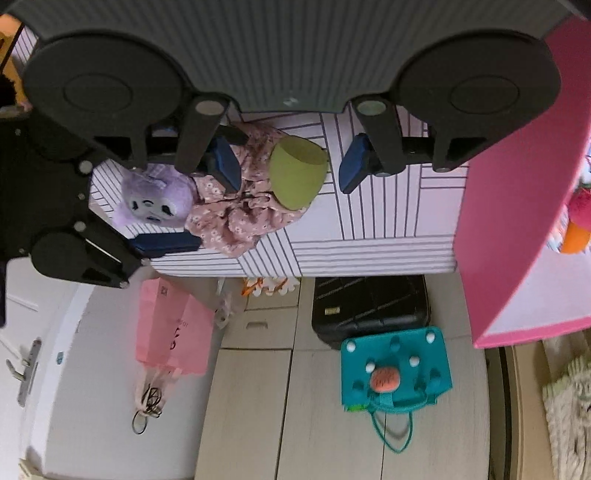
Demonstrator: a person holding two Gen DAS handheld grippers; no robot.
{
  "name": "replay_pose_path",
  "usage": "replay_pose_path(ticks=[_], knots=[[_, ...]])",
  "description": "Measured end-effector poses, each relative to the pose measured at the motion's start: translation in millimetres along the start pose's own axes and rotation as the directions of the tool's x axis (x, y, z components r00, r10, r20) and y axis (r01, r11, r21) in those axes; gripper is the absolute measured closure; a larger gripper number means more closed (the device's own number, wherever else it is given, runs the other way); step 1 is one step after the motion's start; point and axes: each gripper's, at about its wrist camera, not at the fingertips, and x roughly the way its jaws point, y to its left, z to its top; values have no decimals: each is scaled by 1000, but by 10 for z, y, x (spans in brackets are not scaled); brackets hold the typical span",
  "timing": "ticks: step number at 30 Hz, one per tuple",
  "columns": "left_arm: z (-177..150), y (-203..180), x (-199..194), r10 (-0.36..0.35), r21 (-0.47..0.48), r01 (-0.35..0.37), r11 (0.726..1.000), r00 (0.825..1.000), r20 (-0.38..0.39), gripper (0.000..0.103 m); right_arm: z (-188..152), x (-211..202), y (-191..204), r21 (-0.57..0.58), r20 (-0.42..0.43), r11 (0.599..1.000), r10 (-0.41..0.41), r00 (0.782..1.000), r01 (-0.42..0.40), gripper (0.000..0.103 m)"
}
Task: Organize soft objects
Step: 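Grasp the green sponge with the left tool while the right tool grasps the pink floral cloth, then carry the green sponge and pink floral cloth toward the pink box with both tools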
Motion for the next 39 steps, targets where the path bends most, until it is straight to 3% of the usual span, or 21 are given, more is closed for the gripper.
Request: replay_pose_path(ticks=[6,8,20,21,25,29,32,39], knots=[[-6,80,236,-20,-60,16,998,997,-68,61,-6,172,-32,-44,-12,996,71,997,-71,15],[-34,108,268,-25,-75,19,997,997,-80,64,-12,204,-45,-36,-5,996,76,997,-76,10],[-82,153,404,-40,-108,31,994,996,-79,65,-56,402,-323,200,-35,963,193,980,-183,8],[-78,161,410,-36,-113,28,993,996,-78,65,-52,393,-308,199,-33,963,194,980,-183,10],[-79,149,401,-25,-101,19,995,998,-62,67,6,292,-158,103,-18,974,205,979,-203,40],[-69,127,352,-21,-79,17,997,999,-47,67,112,189,90,57,-70,992,118,991,-114,73],[-54,109,248,-9,-64,7,998,999,-31,67,167,84,168,73,-68,996,64,996,-59,82],[-38,92,-100,-39,-52,40,998,999,24,67,192,-275,214,162,-32,987,6,999,-1,85]])
